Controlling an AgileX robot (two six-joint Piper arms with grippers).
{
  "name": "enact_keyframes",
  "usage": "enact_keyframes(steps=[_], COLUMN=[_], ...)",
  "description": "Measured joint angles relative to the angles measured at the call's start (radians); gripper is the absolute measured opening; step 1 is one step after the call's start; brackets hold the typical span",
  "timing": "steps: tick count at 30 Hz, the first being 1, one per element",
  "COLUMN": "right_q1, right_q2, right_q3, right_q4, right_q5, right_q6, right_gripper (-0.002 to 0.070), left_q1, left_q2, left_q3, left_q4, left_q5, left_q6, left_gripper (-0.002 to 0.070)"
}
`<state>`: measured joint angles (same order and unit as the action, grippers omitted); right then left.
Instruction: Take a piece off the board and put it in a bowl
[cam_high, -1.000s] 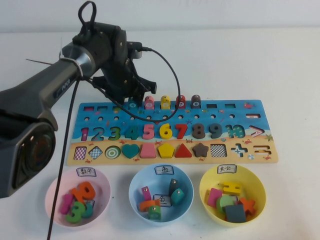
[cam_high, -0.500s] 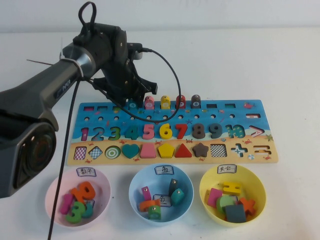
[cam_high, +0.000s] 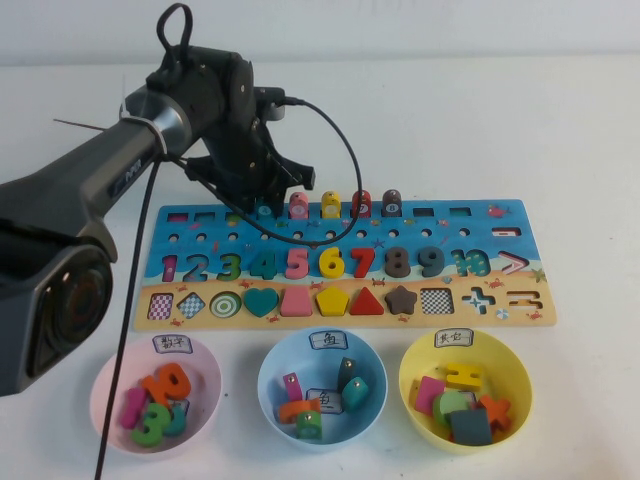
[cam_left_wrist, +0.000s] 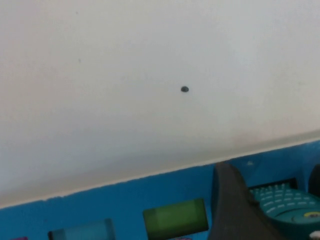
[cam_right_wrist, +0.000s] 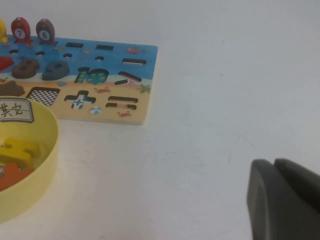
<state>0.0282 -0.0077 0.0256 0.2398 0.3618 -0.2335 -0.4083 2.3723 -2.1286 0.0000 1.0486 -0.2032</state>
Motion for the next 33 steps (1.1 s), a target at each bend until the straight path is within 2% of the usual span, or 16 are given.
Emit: enact_keyframes(steps=[7, 13, 25, 33], right_q1=[0.0, 0.0, 0.0, 0.0], right_q2=[0.0, 0.0, 0.0, -0.001], right_q3=[0.0, 0.0, 0.0, 0.0], right_q4=[0.0, 0.0, 0.0, 0.0], right_q5=[0.0, 0.0, 0.0, 0.0], right_q6=[0.0, 0.0, 0.0, 0.0], right_gripper=[-0.0017, -0.0017, -0.0017, -0.0017], left_q1=[0.0, 0.0, 0.0, 0.0], left_q2=[0.0, 0.0, -0.004, -0.106], left_q3=[-0.002, -0.01, -0.177, -0.18], left_q4=[0.0, -0.011, -0.019, -0.053], left_q5=[0.008, 0.025, 0.174, 0.19], left_q6=[0.0, 0.0, 0.0, 0.082], left_gripper=[0.0211, 0.0206, 0.0204, 0.0203])
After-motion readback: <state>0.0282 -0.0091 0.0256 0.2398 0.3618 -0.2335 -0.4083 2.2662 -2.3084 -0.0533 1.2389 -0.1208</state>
